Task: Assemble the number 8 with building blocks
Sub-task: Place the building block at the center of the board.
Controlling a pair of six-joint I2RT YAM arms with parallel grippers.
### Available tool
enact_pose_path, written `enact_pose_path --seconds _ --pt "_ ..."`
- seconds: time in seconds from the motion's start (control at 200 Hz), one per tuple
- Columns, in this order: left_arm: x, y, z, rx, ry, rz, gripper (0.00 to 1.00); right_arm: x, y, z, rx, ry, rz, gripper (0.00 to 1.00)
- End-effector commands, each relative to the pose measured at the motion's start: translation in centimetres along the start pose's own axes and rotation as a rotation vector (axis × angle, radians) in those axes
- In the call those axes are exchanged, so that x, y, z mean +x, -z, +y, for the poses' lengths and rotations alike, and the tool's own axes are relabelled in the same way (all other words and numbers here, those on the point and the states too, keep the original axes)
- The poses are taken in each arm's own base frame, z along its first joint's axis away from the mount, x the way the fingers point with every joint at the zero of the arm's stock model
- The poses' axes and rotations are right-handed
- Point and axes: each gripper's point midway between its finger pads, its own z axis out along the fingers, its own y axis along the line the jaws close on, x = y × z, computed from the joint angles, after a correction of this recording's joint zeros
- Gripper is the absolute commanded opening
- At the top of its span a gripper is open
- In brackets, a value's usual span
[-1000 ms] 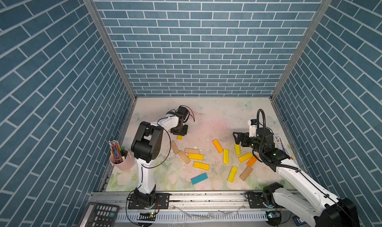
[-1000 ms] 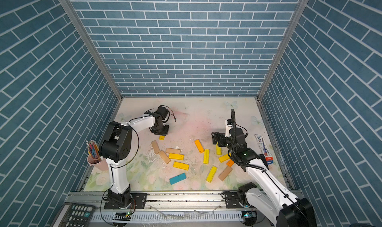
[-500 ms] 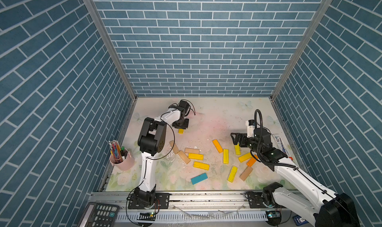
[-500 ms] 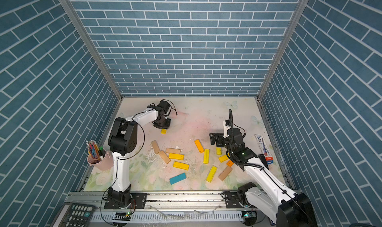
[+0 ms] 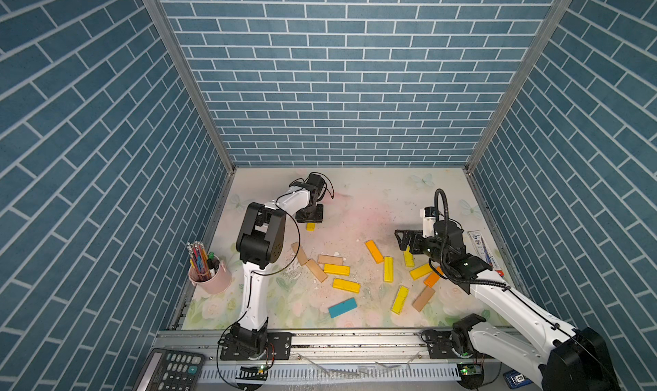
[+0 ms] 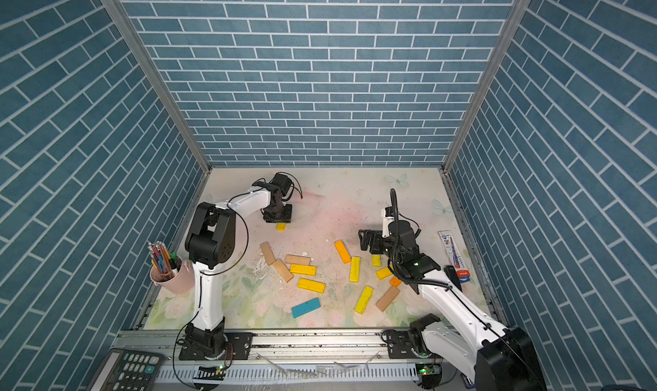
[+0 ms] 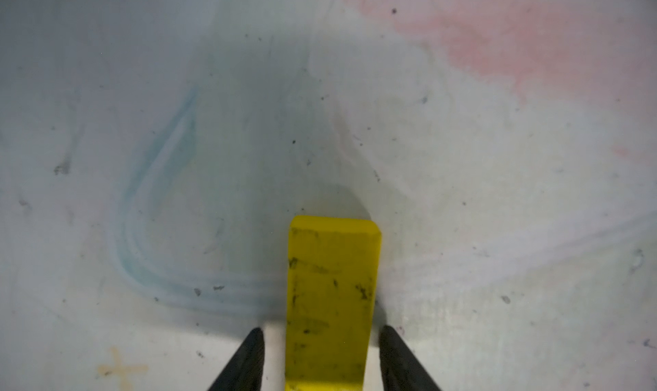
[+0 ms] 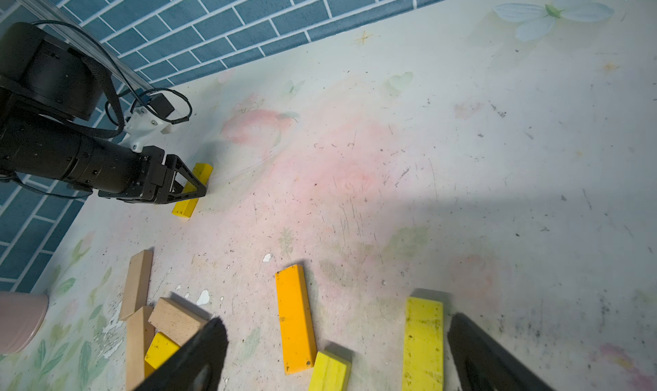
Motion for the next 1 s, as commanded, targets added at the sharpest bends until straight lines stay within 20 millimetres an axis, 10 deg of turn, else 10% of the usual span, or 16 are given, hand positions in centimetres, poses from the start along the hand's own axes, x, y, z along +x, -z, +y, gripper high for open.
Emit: enact_pose_path --seconds 0.0,0.36,0.66,0.995 --pt "0.7 2.0 0.5 0.015 0.022 -0.017 0.59 -0.3 0.1 0.4 -0.01 -0.022 -0.015 0.97" --pt "6.5 6.8 2.6 0.052 0.092 -0.084 0.66 1.3 0.5 1.0 0.001 0.026 0.024 0.96" --pt "12.6 6.2 4.8 0.018 0.193 -0.037 0.73 2.1 0.4 1.9 0.002 0.058 0.033 0.94" --pt "13.5 4.2 3.8 0.078 0.255 -0.021 0.78 2.8 -0.4 2.8 -0.008 0.07 0.048 0.94"
